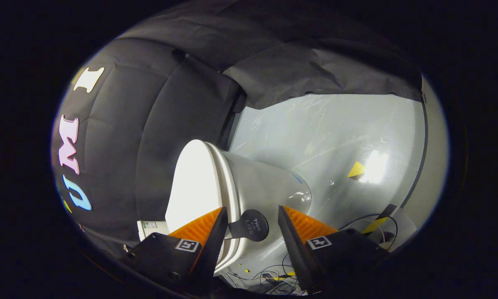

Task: Open the toilet lid.

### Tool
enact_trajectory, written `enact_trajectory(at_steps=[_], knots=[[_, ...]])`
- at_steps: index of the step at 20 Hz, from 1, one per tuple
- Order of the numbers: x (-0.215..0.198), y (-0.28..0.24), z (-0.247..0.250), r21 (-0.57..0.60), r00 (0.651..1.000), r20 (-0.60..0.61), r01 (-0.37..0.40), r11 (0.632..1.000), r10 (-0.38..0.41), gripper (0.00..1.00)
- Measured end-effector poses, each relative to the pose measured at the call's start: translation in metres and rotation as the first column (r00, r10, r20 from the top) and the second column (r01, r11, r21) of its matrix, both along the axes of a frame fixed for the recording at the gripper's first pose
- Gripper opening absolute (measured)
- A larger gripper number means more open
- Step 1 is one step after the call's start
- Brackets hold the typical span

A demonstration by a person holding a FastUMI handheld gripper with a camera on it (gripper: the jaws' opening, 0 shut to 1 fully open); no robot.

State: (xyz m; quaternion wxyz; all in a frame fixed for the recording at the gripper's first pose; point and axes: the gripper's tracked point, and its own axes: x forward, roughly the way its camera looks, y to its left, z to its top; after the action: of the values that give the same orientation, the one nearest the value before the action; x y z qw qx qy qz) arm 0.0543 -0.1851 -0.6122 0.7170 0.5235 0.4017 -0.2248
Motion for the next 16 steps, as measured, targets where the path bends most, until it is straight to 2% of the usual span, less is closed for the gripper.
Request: enact_trajectory(at_steps=[2,3,4,5,7,8,9,13,16], knots=[[-0.002,0.003,-0.007,-0.005,1.0,0.002,0.013,1.0,-0.013,0.4],[-0.009,-0.001,0.011,-0.003,0.999,0.023,0.031,1.0,-0.031,0.4],[0.002,-0.006,0.001,-0.001,1.0,0.02,0.015,1.0,-0.015,0.32],[-0.004,0.0,-0.001,-0.001,1.0,0.02,-0.007,1.0,0.007,0.23],[0.004,0.0,0.001,-0.016,0.998,0.058,-0.009,1.0,0.01,0.24],[0.019,0.006,-0.011,-0.015,0.998,0.059,-0.02,1.0,0.021,0.14],[0.003,-0.001,0.005,-0.035,0.998,0.055,-0.033,0.999,0.035,0.05],[0.004,0.0,0.016,-0.033,0.996,0.072,-0.04,0.999,0.043,0.05],[0.011,0.002,0.039,-0.073,0.992,0.106,-0.061,0.995,0.068,0.05]])
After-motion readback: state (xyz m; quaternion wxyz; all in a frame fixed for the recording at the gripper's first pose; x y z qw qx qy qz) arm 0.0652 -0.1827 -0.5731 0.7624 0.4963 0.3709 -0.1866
